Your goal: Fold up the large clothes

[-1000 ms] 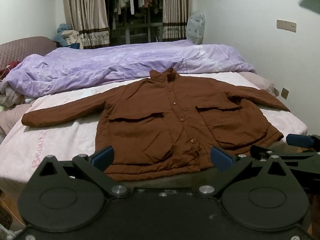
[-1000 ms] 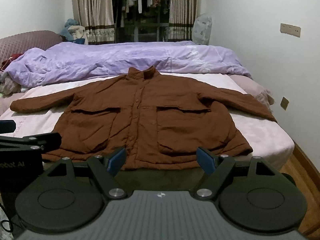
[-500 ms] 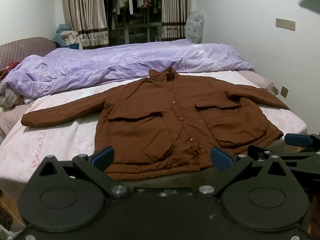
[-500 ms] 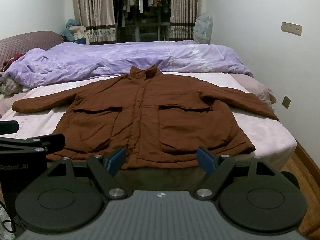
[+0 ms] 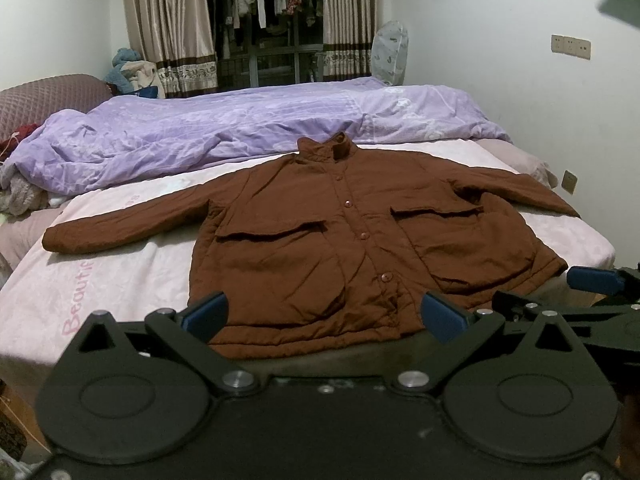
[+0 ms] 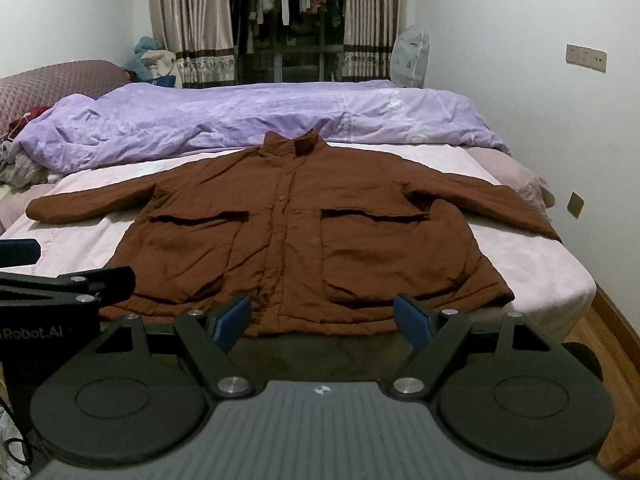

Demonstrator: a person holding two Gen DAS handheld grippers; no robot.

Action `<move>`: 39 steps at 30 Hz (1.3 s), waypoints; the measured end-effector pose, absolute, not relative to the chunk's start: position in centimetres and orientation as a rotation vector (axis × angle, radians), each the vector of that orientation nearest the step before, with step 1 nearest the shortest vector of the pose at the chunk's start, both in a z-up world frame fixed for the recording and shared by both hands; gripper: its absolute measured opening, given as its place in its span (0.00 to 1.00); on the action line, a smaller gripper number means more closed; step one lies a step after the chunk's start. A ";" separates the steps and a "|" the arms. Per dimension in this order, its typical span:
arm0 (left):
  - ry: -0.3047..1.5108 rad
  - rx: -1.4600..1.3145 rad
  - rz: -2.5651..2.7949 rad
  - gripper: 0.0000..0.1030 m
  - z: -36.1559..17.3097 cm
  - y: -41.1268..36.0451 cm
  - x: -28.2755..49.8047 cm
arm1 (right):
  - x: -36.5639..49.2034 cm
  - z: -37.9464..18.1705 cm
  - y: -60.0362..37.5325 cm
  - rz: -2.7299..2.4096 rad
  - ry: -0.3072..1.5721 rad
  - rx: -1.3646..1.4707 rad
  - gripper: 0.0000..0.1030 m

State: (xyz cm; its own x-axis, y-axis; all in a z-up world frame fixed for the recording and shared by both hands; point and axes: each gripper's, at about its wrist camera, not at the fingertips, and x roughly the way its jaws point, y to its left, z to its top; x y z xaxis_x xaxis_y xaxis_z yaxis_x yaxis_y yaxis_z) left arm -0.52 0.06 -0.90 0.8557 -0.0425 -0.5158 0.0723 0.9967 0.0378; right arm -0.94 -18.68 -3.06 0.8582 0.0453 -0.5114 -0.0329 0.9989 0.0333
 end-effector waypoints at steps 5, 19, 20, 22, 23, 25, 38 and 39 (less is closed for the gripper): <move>0.540 0.056 -0.060 1.00 -0.9 0.1 -0.5 | -0.9 -3.1 -18.8 0.041 0.539 0.024 0.92; 0.544 0.064 -0.058 1.00 -1.1 -0.1 -0.5 | -0.9 -3.1 -18.9 0.042 0.541 0.025 0.92; 0.545 0.065 -0.058 1.00 -1.1 -0.1 -0.5 | -0.9 -3.1 -18.9 0.042 0.540 0.025 0.92; 0.547 0.068 -0.059 1.00 -1.1 -0.1 -0.5 | -0.8 -3.1 -18.9 0.043 0.537 0.025 0.92; 0.546 0.070 -0.061 1.00 -1.1 -0.2 -0.6 | -0.8 -3.1 -18.9 0.043 0.538 0.025 0.92; 0.546 0.069 -0.068 1.00 -1.2 -0.2 -0.5 | -0.8 -3.3 -19.0 0.041 0.539 0.025 0.92; 0.544 0.030 0.086 1.00 -5.7 7.5 9.9 | 5.4 -7.6 -22.7 0.068 0.516 0.237 0.93; 0.566 0.027 0.146 1.00 -6.2 10.0 12.2 | 6.7 -8.0 -23.2 0.044 0.531 0.246 0.93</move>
State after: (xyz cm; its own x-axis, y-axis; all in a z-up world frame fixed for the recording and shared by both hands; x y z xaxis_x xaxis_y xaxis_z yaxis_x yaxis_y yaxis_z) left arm 12.18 10.02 -6.16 0.8341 0.1449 -0.5322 -0.1300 0.9893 0.0656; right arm 6.74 -23.23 -7.96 0.8620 0.1050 -0.4959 0.0219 0.9697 0.2433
